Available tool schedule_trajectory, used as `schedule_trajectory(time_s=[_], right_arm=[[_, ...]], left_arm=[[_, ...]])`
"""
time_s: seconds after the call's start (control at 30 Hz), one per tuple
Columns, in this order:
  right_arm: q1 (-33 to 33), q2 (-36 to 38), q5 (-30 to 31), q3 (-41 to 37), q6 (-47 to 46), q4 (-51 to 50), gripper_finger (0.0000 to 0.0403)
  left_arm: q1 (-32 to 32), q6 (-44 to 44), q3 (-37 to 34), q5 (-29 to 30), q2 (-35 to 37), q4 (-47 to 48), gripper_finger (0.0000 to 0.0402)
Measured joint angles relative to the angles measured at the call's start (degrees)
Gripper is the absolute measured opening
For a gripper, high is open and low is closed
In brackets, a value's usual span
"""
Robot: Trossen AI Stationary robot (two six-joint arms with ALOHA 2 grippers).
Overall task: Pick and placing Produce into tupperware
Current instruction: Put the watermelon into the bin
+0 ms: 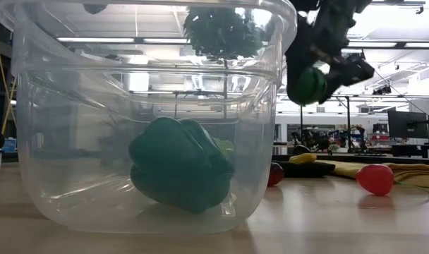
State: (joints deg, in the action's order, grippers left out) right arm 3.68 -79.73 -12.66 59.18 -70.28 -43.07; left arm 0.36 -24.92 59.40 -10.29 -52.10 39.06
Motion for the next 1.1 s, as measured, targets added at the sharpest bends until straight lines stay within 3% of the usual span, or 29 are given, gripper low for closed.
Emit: schedule_trajectory(time_s=[0.4, 0.67, 0.9, 1.1], right_arm=[[-8.0, 2.3, -7.2, 0.0, 9.1, 14.4, 0.0281], [-11.8, 2.3, -10.4, 0.0, 15.5, 21.9, 0.0281], [-12.9, 2.3, -14.1, 0.0, 21.6, 30.2, 0.0281], [-12.9, 2.3, -17.3, 0.0, 23.0, 37.0, 0.0281]], left_arm=[[0.0, -9.4, 0.0, 4.5, 0.0, -6.3, 0.0001], [0.0, -15.8, 0.0, 9.9, 0.0, -21.3, 0.0001], [0.0, -15.4, 0.0, 9.6, 0.2, -23.9, 0.0001], [0.0, -15.6, 0.0, 5.4, 0.2, -23.6, 0.0001]])
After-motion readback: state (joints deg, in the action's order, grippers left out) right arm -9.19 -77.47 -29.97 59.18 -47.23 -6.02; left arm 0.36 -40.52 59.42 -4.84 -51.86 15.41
